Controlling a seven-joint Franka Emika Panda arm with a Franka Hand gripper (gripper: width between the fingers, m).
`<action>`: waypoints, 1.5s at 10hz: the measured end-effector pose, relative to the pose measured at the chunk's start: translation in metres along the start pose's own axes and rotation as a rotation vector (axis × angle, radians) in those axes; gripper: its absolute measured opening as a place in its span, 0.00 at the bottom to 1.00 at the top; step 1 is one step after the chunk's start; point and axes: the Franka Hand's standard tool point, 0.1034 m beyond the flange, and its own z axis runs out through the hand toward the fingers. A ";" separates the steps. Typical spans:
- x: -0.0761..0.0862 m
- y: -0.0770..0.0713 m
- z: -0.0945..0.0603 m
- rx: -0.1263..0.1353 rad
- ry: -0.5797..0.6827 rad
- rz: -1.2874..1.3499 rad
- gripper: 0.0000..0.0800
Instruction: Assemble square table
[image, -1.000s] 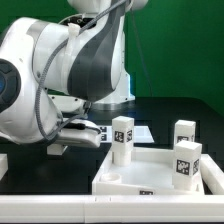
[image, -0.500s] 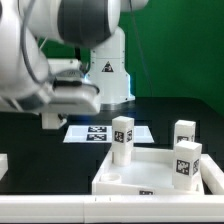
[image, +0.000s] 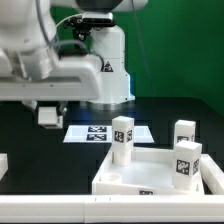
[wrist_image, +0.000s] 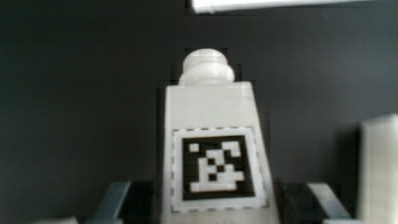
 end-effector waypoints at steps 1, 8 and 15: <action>0.005 -0.020 -0.017 0.021 0.061 0.037 0.36; 0.038 -0.052 -0.040 -0.043 0.648 0.027 0.36; 0.055 -0.085 -0.050 -0.061 0.829 0.009 0.36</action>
Offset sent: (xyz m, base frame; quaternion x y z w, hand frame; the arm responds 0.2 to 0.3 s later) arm 0.0044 -0.0025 -0.0017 -0.0952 0.3198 -0.0924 0.9381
